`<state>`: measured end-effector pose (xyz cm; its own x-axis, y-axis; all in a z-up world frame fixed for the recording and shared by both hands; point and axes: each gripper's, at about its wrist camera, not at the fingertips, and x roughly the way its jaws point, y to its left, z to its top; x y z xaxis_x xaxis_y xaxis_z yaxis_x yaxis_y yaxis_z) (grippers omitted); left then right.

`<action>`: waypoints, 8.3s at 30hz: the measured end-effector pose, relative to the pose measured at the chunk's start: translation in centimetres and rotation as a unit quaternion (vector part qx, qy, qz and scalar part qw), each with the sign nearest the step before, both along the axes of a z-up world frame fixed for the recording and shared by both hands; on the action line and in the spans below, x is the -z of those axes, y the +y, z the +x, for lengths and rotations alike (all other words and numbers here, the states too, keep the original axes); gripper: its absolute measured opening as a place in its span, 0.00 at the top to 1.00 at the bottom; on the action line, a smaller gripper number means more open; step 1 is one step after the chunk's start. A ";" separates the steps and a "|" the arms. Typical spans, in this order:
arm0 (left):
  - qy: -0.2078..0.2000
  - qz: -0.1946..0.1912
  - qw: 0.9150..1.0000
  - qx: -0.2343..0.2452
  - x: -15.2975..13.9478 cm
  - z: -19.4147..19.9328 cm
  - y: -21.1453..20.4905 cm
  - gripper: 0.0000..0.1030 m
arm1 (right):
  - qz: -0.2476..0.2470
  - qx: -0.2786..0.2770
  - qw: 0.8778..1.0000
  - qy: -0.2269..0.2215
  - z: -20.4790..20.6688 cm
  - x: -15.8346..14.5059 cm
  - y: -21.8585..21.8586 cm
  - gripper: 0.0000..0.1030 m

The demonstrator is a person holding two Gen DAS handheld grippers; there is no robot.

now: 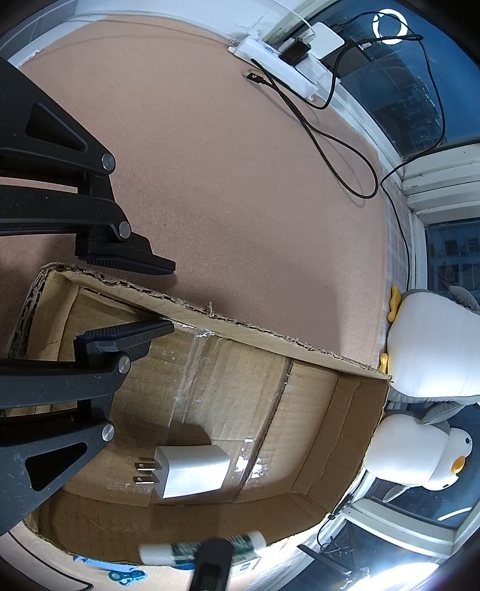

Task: Organize rigid objects
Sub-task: 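Carry the tube into the box beside the charger and release it, then move the right gripper to the clear card package and grasp it, then carry the clear card package into the box and open the right gripper, then move the right gripper back toward the blue clothespin and phone stand, then grasp the blue clothespin with the right gripper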

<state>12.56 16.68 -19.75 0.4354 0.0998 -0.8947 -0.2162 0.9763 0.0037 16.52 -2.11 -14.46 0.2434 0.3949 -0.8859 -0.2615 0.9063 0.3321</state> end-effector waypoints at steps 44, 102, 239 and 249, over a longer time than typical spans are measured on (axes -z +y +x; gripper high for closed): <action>0.000 0.004 1.000 0.001 0.2 -0.1 -0.1 0.73 | -0.074 0.133 0.985 -0.083 0.2 -4.5 -19.4 0.29; -0.001 -0.001 1.000 -0.002 0.3 0.0 0.0 0.73 | -0.155 0.124 0.980 0.005 8.9 0.4 -20.4 0.35; -0.007 0.010 1.000 0.007 0.4 -0.8 -0.4 0.73 | -0.195 0.033 0.978 -0.070 -6.0 1.0 -20.4 0.72; -0.008 0.010 1.000 0.007 0.4 -0.8 -0.5 0.73 | -0.123 -0.006 0.984 -0.125 -4.6 -4.5 -13.9 0.72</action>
<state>11.77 16.19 -20.18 0.4506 0.1113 -0.8858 -0.2030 0.9790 0.0197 11.93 -16.05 -9.94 0.4627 0.1798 -0.8681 -0.3193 0.9473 0.0261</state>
